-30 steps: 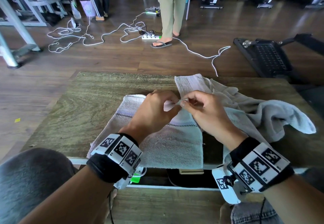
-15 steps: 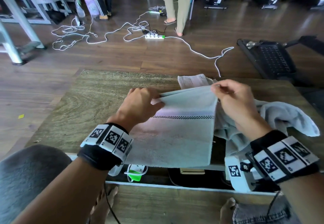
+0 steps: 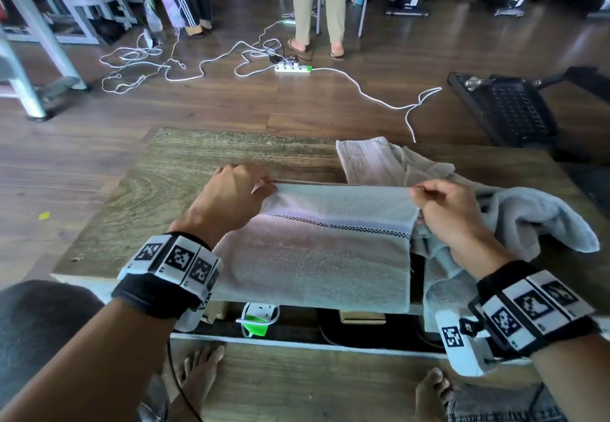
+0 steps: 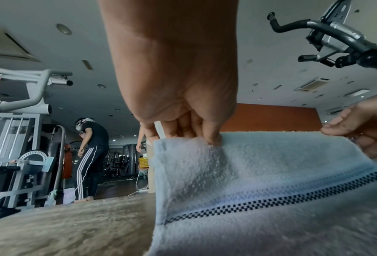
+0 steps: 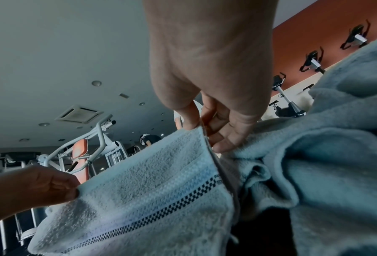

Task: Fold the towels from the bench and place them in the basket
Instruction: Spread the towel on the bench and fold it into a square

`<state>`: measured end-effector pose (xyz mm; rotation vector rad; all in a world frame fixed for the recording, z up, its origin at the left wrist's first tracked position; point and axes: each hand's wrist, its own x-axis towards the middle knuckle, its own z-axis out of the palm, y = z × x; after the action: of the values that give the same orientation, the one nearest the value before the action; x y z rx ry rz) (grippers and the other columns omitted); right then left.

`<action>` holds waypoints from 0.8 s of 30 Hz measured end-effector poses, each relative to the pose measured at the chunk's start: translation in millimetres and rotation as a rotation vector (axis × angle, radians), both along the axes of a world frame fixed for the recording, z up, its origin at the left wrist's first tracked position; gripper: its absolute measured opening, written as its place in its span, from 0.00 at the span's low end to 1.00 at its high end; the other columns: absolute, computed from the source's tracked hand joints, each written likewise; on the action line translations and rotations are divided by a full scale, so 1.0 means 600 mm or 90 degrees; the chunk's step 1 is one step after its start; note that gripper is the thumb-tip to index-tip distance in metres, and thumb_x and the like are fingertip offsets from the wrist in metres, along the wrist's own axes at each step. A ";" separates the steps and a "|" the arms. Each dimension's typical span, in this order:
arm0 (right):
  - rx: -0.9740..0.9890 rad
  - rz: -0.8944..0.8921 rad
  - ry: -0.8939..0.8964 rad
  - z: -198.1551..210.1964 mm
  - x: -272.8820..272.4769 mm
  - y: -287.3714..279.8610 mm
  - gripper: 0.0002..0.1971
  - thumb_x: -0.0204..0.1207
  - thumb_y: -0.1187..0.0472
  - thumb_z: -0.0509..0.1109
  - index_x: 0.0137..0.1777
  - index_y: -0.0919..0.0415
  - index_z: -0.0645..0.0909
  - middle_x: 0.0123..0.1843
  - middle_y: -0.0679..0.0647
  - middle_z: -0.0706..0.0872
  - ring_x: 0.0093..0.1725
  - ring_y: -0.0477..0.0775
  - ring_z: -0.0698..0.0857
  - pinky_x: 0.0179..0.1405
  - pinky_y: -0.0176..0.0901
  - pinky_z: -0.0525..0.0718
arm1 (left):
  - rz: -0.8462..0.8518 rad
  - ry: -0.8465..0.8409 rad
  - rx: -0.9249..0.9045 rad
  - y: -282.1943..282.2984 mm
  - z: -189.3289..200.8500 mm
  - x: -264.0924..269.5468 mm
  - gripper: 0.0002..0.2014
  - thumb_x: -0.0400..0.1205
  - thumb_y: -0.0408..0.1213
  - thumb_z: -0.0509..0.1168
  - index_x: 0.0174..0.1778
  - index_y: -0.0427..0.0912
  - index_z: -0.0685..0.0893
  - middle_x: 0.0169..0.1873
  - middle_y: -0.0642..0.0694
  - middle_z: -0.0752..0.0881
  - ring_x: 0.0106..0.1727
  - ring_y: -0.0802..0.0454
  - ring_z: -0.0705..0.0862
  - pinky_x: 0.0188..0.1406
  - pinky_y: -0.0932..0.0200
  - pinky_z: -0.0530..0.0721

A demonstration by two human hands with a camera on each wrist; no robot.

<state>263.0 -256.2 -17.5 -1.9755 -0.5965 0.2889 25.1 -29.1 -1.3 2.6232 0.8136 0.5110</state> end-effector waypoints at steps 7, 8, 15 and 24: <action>0.004 -0.007 0.024 0.002 0.011 -0.006 0.04 0.81 0.59 0.73 0.47 0.47 0.86 0.46 0.46 0.90 0.49 0.49 0.90 0.57 0.57 0.91 | 0.039 -0.025 0.016 0.013 -0.005 -0.014 0.08 0.82 0.53 0.63 0.46 0.55 0.81 0.43 0.52 0.91 0.41 0.45 0.89 0.41 0.45 0.88; 0.003 -0.008 0.026 0.001 0.012 -0.006 0.04 0.81 0.59 0.73 0.48 0.48 0.86 0.46 0.46 0.90 0.50 0.50 0.90 0.57 0.57 0.90 | 0.044 -0.028 0.018 0.014 -0.004 -0.017 0.08 0.82 0.54 0.62 0.45 0.55 0.80 0.41 0.52 0.91 0.39 0.45 0.88 0.39 0.46 0.88; -0.003 -0.007 0.033 0.003 0.011 -0.004 0.02 0.81 0.59 0.74 0.51 0.51 0.87 0.47 0.47 0.90 0.50 0.52 0.89 0.60 0.59 0.89 | -0.018 -0.085 -0.023 0.016 0.004 -0.027 0.04 0.79 0.28 0.73 0.46 0.40 0.89 0.38 0.50 0.90 0.38 0.53 0.87 0.41 0.63 0.85; -0.015 -0.012 0.037 0.005 0.011 -0.001 0.07 0.81 0.58 0.73 0.56 0.54 0.88 0.50 0.46 0.89 0.54 0.50 0.88 0.62 0.56 0.88 | 0.026 -0.151 0.005 0.018 0.014 -0.053 0.09 0.67 0.35 0.83 0.37 0.40 0.90 0.29 0.53 0.86 0.30 0.63 0.83 0.34 0.73 0.80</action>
<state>269.4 -256.5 -14.2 -1.9877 -0.5387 0.3409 -6.7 -18.1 7.4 2.4945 0.7903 0.8196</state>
